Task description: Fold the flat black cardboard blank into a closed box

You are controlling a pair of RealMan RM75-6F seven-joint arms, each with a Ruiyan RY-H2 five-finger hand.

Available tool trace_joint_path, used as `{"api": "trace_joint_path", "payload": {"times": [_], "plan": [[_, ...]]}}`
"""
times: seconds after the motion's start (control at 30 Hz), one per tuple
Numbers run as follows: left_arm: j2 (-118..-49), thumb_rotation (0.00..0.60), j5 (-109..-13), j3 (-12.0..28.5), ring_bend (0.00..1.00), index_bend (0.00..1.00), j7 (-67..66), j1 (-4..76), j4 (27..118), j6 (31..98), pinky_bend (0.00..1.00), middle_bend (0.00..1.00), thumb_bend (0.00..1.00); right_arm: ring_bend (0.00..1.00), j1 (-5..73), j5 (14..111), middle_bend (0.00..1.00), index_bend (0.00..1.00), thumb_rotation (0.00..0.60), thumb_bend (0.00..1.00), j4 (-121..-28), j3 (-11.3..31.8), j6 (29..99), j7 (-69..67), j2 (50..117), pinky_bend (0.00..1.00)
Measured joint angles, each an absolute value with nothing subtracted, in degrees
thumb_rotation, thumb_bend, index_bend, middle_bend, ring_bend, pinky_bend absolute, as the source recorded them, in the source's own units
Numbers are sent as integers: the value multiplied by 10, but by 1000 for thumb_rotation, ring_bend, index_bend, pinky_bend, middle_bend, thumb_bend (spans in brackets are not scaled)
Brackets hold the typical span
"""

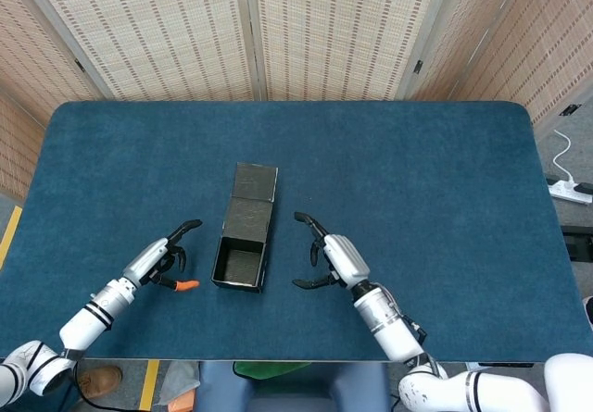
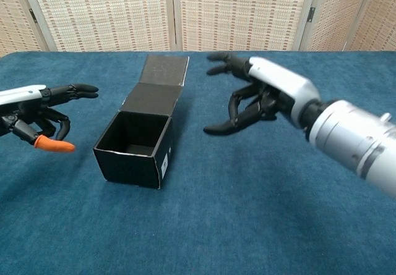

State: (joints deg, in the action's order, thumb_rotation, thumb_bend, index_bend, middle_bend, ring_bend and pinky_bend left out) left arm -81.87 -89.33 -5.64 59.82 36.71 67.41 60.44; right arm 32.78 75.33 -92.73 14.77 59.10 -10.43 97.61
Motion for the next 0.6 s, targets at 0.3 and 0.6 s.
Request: {"api": "trace_joint_path", "payload": {"times": [0.3,0.6], "plan": [[-875,600,-892,-60,628,0,654,370,598,552,938,0,200,604,335,738,107,0,600,17,-1017,188,608,-85,909,1000],[-908,600,-926,-60,628,0,703,391,566,552,938,0,200,604,340,722,111,0,600,18,-1010,179,613,-82,915,1000]]}}
